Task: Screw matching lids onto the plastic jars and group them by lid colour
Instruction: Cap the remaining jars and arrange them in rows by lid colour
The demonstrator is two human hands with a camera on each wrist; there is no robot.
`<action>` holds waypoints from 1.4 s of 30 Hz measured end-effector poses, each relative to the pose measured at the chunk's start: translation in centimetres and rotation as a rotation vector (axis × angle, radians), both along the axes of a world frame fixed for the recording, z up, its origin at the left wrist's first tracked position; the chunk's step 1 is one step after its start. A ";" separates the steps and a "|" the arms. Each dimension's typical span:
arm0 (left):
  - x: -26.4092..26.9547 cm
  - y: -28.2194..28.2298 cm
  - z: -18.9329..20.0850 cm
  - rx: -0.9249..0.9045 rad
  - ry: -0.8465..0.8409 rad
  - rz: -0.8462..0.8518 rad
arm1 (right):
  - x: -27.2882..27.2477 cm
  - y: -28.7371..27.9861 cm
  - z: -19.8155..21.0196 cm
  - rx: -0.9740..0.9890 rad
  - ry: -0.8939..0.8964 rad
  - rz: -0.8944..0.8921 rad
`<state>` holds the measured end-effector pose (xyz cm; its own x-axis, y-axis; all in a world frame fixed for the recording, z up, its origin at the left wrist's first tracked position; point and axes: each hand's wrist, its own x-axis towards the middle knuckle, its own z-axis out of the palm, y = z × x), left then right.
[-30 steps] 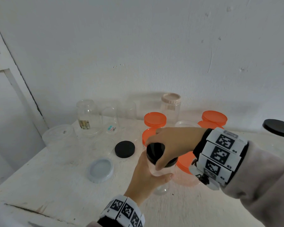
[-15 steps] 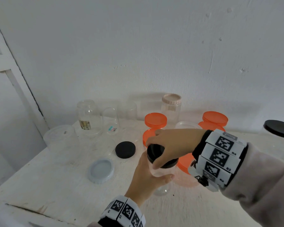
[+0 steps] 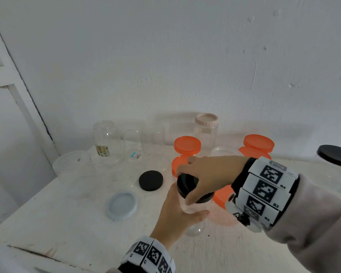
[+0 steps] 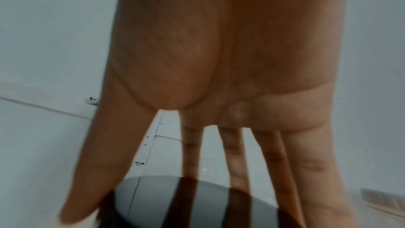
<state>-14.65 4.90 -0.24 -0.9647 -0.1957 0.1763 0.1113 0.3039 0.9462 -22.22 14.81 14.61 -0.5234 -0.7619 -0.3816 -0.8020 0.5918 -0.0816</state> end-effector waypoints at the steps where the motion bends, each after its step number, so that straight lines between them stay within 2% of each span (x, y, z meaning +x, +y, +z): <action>1: 0.0 0.0 0.0 0.003 0.000 0.000 | 0.1 -0.1 -0.3 -0.004 0.042 -0.018; 4: 0.0 0.0 0.1 0.008 0.001 -0.002 | 0.3 -0.4 -0.6 -0.011 0.099 -0.053; 8: 0.1 0.0 0.0 0.018 0.012 -0.004 | 0.1 -0.1 1.0 0.082 -0.060 -0.007; 11: 0.1 0.0 0.0 0.003 0.013 0.003 | 0.1 0.1 1.3 0.056 -0.092 0.030; 19: 0.0 0.1 0.0 0.010 0.013 0.007 | 0.4 -0.1 -0.3 -0.024 0.099 -0.049; 23: 0.1 0.0 -0.1 0.014 0.015 0.005 | 0.2 0.3 0.7 0.021 -0.068 -0.038; 26: 0.0 0.0 -0.1 0.009 0.022 0.009 | 0.1 0.4 0.9 0.017 -0.094 0.013; 33: 0.0 0.0 -0.1 -0.006 0.007 0.024 | 0.2 0.2 -1.0 -0.088 0.117 -0.057; 39: 0.1 0.1 0.0 0.004 0.009 0.019 | -0.5 0.7 -0.2 -0.029 -0.092 -0.037; 42: 0.1 0.1 0.1 -0.003 0.011 0.019 | -0.5 0.6 -0.3 -0.023 -0.093 0.000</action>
